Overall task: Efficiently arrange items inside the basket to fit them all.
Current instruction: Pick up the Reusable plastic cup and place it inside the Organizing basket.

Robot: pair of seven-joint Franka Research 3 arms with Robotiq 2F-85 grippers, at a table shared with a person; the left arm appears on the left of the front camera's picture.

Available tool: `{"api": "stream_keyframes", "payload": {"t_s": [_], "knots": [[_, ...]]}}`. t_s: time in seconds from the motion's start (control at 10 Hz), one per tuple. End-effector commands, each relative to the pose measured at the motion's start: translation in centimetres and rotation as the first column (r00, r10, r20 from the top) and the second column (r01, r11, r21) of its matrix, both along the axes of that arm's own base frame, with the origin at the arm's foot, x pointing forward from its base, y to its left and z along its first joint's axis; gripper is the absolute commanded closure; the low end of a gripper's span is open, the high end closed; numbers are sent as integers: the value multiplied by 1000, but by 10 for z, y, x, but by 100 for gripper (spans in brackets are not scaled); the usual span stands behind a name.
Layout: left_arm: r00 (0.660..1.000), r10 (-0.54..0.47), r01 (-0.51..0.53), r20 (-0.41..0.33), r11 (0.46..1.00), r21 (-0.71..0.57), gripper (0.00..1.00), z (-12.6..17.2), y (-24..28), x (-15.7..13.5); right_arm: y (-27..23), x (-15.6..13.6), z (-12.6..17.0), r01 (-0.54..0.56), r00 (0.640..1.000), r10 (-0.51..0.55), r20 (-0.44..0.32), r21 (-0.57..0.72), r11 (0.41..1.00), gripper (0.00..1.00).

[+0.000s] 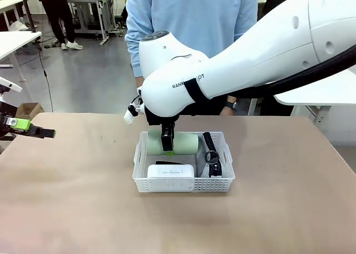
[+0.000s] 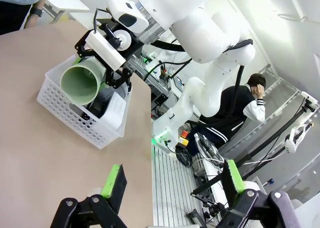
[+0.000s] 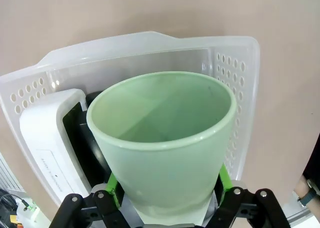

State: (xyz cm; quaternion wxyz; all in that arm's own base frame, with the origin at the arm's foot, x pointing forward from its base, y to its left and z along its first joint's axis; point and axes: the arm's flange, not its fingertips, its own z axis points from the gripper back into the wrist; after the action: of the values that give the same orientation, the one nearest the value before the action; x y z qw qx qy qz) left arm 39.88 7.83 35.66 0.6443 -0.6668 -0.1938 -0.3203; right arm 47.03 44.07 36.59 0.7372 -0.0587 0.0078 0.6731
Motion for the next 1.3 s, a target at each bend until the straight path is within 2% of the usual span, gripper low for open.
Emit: {"api": "stream_keyframes", "payload": {"t_s": [0.0, 1.0, 1.1, 1.2], "knots": [[1000, 1, -1, 2, 1000, 3, 0, 2, 0, -2, 1, -3, 2, -3, 999, 4, 47, -10, 1000, 14], [1000, 1, -1, 2, 1000, 3, 0, 2, 0, -2, 2, 6, -5, -21, 999, 23, 40, -39, 999, 14], [1000, 1, -1, 2, 1000, 3, 0, 2, 0, -2, 1, 6, -5, -23, 999, 24, 42, -36, 999, 0], [1000, 1, -1, 2, 1000, 3, 0, 2, 0, -2, 1, 5, -5, -29, 999, 31, 43, -43, 999, 0]]}}
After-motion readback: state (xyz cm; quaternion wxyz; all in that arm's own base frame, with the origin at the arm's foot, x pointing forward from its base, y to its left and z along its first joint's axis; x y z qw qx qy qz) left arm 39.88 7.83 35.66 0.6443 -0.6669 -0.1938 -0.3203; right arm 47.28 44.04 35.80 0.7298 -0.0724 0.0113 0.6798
